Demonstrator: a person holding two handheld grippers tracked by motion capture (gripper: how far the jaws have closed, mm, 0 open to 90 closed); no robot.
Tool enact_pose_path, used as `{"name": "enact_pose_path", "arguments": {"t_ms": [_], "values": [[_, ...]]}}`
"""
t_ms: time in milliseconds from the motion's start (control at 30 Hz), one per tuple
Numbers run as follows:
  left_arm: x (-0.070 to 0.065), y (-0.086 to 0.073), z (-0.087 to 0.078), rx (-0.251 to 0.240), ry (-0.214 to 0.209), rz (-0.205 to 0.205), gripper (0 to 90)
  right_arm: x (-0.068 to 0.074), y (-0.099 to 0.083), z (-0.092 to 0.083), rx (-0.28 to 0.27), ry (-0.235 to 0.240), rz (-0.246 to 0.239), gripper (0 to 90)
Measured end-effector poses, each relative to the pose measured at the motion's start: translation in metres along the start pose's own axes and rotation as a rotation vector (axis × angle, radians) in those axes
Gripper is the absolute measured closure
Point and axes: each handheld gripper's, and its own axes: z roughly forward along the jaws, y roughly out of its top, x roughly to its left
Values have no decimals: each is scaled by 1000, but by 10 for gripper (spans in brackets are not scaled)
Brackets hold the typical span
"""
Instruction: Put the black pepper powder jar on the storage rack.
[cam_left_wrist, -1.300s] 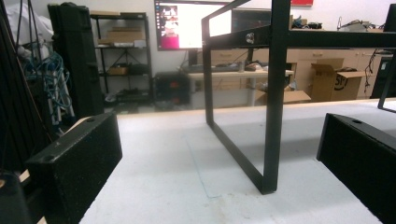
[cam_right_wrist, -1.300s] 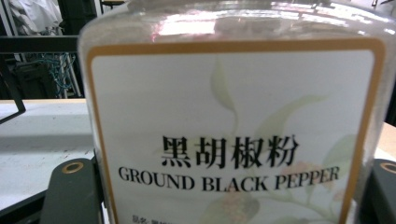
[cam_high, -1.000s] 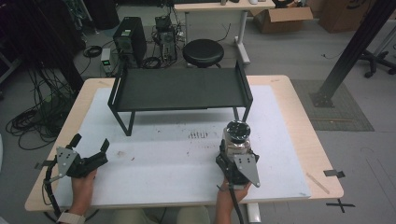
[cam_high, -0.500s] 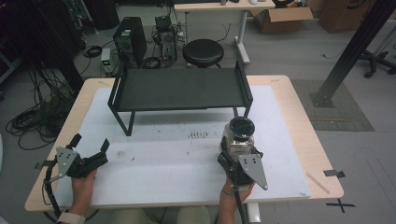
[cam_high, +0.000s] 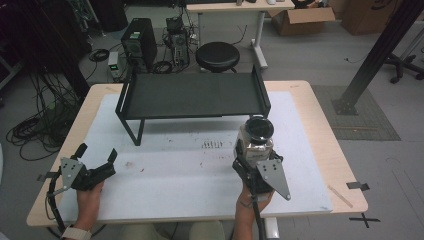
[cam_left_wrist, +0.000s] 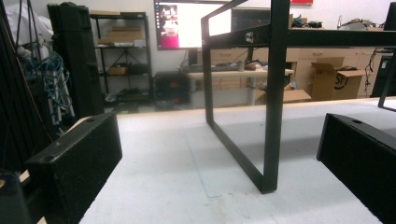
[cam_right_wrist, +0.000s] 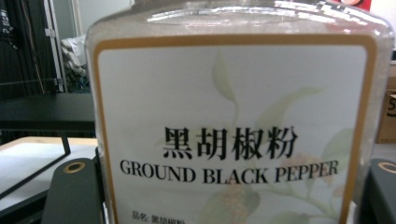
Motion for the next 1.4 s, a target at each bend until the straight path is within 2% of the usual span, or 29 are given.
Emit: {"name": "enact_pose_path", "arguments": {"t_ms": [633, 933, 1400], "values": [[0, 0, 0, 0, 0, -4, 4, 8, 31, 12, -51, 43, -1, 257], [0, 0, 0, 1, 0, -1, 4, 17, 43, 22, -74, 65, -2, 257], [0, 0, 0, 4, 0, -3, 4, 34, 69, 48, -109, 94, -5, 257]]}}
